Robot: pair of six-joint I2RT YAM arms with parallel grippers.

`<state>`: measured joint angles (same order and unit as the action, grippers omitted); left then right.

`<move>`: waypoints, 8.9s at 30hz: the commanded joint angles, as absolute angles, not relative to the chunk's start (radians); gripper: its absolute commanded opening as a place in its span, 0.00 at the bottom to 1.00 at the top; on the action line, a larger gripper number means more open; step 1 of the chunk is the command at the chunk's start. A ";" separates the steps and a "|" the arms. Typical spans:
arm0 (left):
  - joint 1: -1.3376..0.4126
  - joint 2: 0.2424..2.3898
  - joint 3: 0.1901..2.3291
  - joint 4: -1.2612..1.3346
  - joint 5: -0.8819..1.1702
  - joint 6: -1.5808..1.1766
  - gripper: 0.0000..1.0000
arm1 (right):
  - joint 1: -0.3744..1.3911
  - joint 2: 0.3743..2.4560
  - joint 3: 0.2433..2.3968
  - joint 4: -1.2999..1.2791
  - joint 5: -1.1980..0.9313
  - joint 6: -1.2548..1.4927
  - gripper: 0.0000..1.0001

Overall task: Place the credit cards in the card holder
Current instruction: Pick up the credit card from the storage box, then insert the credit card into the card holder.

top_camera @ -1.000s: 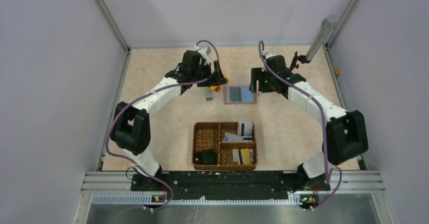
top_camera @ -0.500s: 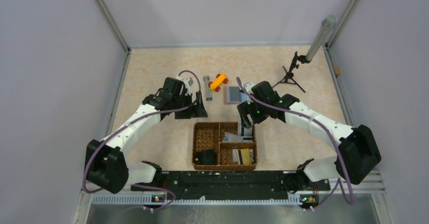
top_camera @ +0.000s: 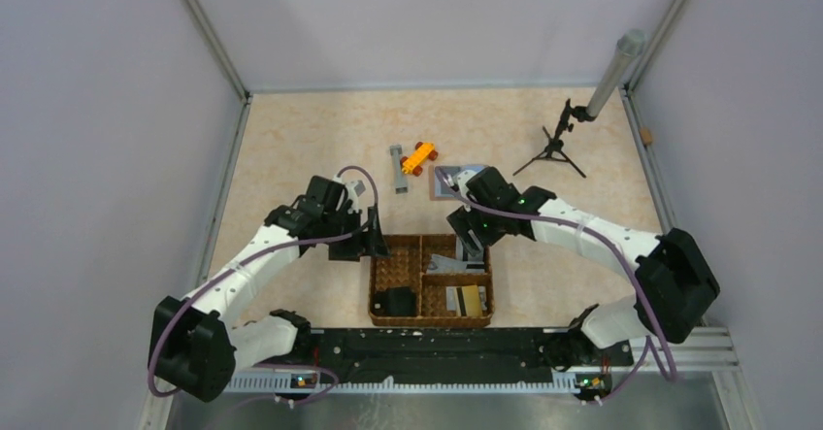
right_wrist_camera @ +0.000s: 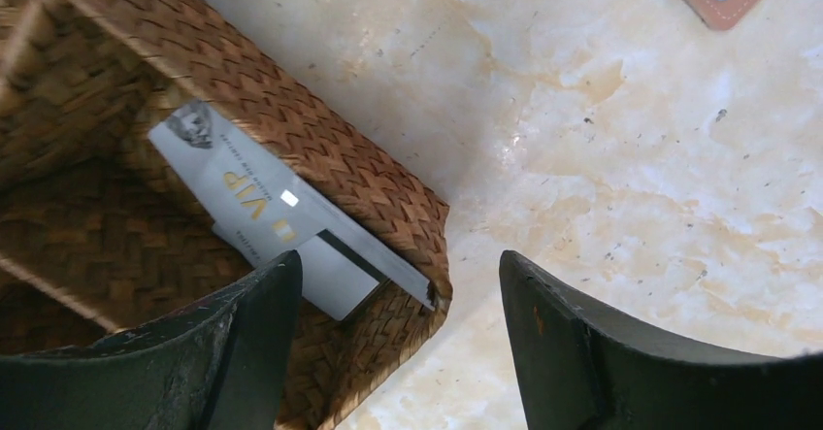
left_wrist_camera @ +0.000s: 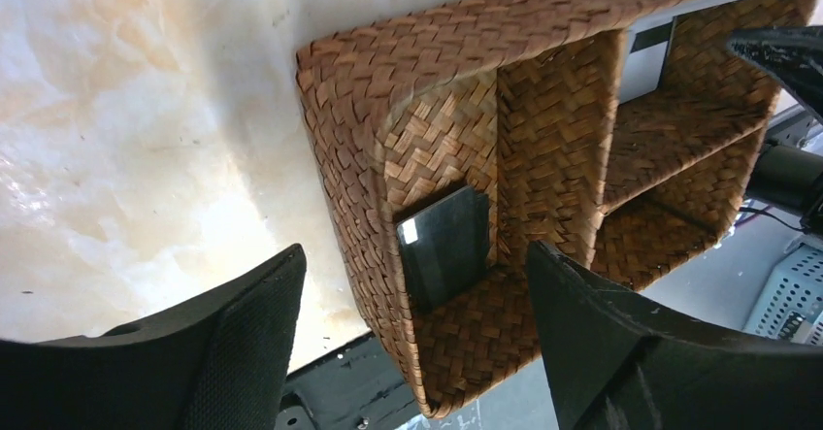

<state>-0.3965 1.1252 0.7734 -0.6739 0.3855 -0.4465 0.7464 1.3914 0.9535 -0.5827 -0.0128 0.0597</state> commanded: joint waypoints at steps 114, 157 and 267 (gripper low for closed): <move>-0.516 1.383 1.010 0.054 0.379 -0.664 0.87 | 0.395 1.395 1.082 0.006 -0.422 0.428 0.00; -0.448 2.129 1.581 -0.306 0.388 -0.588 0.58 | 0.222 2.055 1.367 -0.042 -0.548 0.377 0.00; -0.433 2.154 1.491 -0.294 0.343 -0.561 0.16 | 0.308 2.125 1.473 -0.348 -0.502 0.405 0.37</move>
<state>-0.4347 2.1536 1.5242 -0.2924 0.3698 -0.5758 0.2989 2.1426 1.4357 -0.2352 -0.6197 0.4892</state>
